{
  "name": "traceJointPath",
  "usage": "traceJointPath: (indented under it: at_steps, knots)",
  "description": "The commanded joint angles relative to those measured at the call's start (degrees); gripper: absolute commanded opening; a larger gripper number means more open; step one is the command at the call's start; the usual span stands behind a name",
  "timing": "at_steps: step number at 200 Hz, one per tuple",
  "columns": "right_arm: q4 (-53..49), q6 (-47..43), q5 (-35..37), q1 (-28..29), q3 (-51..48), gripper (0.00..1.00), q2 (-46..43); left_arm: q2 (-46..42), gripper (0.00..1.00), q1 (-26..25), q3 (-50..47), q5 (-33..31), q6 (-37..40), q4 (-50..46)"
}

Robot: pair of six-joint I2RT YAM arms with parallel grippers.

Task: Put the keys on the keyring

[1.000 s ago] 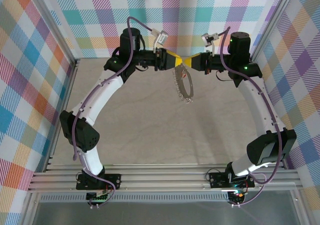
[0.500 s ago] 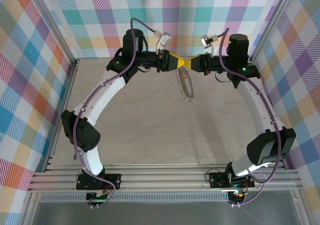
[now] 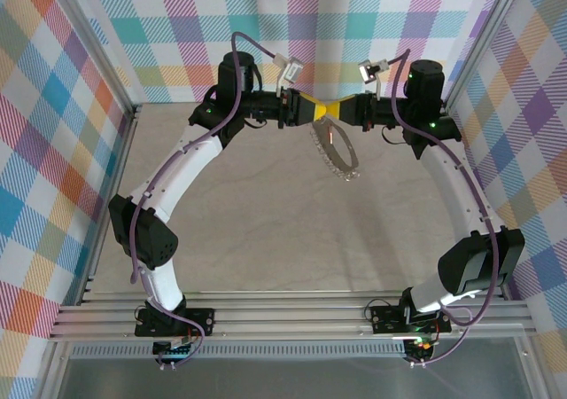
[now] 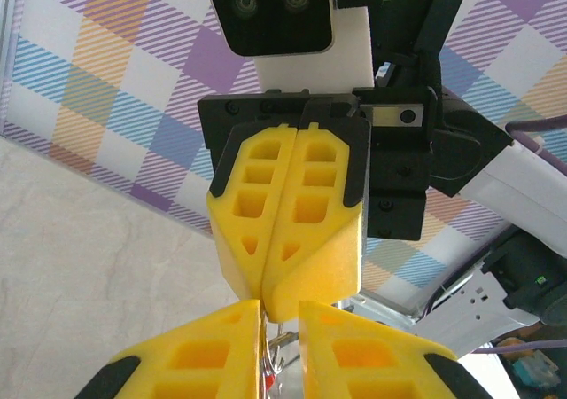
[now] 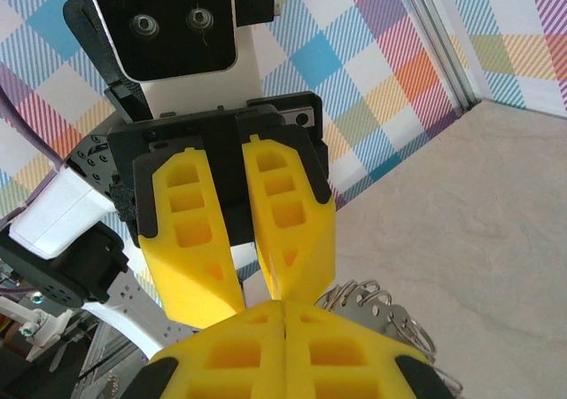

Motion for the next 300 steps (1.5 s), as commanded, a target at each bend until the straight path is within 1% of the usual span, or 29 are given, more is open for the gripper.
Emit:
traceJointPath:
  at_steps: [1,20,31,40,51,64,77,88,116,133,156,166,184,240,300]
  knots:
    - [5.0,1.4,1.5,-1.1,-1.0,0.0,-1.1,-1.2,0.18,-1.0,-0.3,4.0,1.5,-0.7]
    - [6.6,2.7,1.4,-1.2,-1.5,0.0,-1.1,-1.8,0.26,-1.0,-0.1,2.0,3.4,-2.6]
    - [7.4,3.4,1.2,-1.2,-1.8,0.0,-1.1,-2.0,0.34,-1.0,-0.1,1.1,3.5,-2.8]
    - [8.0,3.9,1.4,-1.2,-2.0,0.0,-1.2,-2.4,0.4,-1.0,-0.2,-1.1,3.5,-2.9]
    - [9.0,4.7,1.6,-1.2,-2.4,0.0,-1.2,-3.4,0.42,-0.9,-1.0,-5.3,3.1,-2.1]
    - [10.1,6.0,2.1,-1.2,-3.0,0.0,-1.3,-5.2,0.45,-0.5,-3.8,-10.9,0.8,1.6]
    - [12.0,7.9,2.8,-1.2,-4.2,0.0,-1.6,-7.4,0.49,0.3,-7.9,-13.6,-3.1,8.5]
    - [13.7,9.3,3.2,-1.2,-5.2,0.0,-1.9,-8.9,0.5,0.5,-10.4,-15.0,-5.7,12.4]
    - [17.5,13.4,5.2,-1.2,-7.8,0.0,-2.4,-10.2,0.48,0.4,-12.8,-12.7,-11.2,18.7]
    - [21.5,17.2,5.3,-1.2,-9.4,0.0,-2.3,-10.3,0.43,0.2,-14.4,-10.7,-14.4,22.5]
    - [26.7,21.6,4.7,-1.2,-11.1,0.0,-1.9,-9.6,0.36,-0.4,-14.8,-9.0,-15.8,23.7]
    - [29.3,23.6,4.3,-1.2,-11.9,0.0,-1.7,-9.2,0.35,-0.5,-14.9,-8.8,-16.0,23.8]
    - [33.1,26.2,3.7,-1.2,-13.1,0.0,-1.8,-8.6,0.34,-0.6,-15.4,-8.5,-16.6,24.1]
    - [37.8,29.7,2.6,-1.2,-14.3,0.0,-2.6,-7.5,0.33,-0.6,-16.8,-9.1,-16.9,24.8]
    - [39.7,31.4,2.1,-1.1,-14.5,0.0,-3.0,-5.4,0.33,-1.0,-15.4,-8.1,-17.7,25.1]
